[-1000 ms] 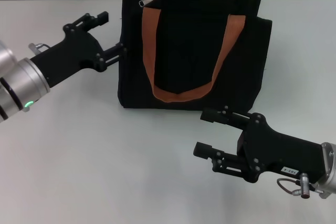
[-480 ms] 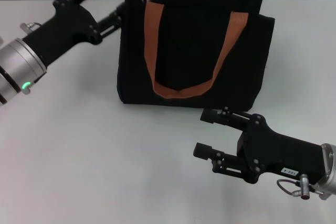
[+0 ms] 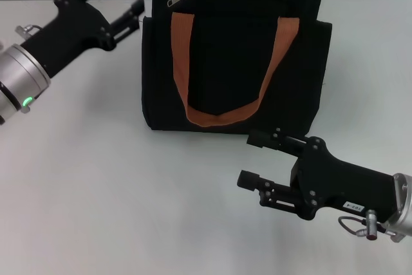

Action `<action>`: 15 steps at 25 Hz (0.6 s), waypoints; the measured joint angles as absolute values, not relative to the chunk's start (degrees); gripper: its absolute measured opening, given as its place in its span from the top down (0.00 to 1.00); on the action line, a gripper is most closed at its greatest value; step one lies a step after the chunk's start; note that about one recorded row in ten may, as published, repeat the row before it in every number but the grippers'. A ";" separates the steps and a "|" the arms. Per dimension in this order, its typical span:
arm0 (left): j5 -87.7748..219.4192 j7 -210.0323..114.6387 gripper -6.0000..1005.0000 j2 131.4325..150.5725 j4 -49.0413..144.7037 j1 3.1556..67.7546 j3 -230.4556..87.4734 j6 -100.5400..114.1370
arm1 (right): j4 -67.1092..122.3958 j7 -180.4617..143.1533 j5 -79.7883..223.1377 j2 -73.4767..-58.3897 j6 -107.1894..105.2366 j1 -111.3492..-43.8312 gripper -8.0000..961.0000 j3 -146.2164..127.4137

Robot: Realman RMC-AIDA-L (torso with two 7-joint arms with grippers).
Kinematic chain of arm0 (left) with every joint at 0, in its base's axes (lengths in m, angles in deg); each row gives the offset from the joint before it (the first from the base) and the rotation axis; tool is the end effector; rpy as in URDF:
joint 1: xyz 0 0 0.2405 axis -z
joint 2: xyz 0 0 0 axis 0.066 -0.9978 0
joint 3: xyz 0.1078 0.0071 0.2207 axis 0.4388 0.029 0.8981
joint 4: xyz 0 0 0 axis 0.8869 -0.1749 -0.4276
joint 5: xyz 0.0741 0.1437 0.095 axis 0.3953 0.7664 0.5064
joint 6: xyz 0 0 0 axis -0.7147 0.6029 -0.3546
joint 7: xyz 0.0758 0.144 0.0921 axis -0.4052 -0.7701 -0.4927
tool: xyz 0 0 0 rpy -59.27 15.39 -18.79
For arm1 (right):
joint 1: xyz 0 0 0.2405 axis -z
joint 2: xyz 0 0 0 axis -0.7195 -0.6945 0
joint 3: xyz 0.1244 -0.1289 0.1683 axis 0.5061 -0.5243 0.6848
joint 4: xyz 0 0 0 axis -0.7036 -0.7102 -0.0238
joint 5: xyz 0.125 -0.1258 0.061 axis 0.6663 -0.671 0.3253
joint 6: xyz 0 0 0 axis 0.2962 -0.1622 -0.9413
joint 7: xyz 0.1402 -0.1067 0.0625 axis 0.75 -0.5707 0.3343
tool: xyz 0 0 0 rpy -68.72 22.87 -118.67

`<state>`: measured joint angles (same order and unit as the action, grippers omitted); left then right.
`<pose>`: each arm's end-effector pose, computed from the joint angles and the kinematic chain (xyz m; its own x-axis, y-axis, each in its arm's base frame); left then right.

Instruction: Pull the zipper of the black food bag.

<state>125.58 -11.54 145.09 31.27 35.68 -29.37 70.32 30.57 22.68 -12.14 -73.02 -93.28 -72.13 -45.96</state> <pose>-0.2189 0.3834 -0.0145 0.7631 -0.1038 0.6379 0.4342 -0.6488 -0.6250 0.1978 0.2356 -0.0738 0.5759 -0.1752 -0.7985 -0.3373 -0.9407 -0.0369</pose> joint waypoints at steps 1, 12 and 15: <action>125.58 -11.54 0.27 145.09 31.27 35.68 -29.37 70.32 | 30.57 22.68 -12.14 -73.02 -93.28 -72.13 0.26 -45.96; 129.64 -7.64 0.28 144.83 22.01 31.89 -16.51 68.16 | 30.33 22.65 -12.14 -73.02 -92.62 -73.28 0.26 -45.98; 128.76 -7.54 0.28 145.18 22.40 32.99 -16.47 68.26 | 30.00 22.65 -12.14 -73.08 -92.19 -73.86 0.26 -45.99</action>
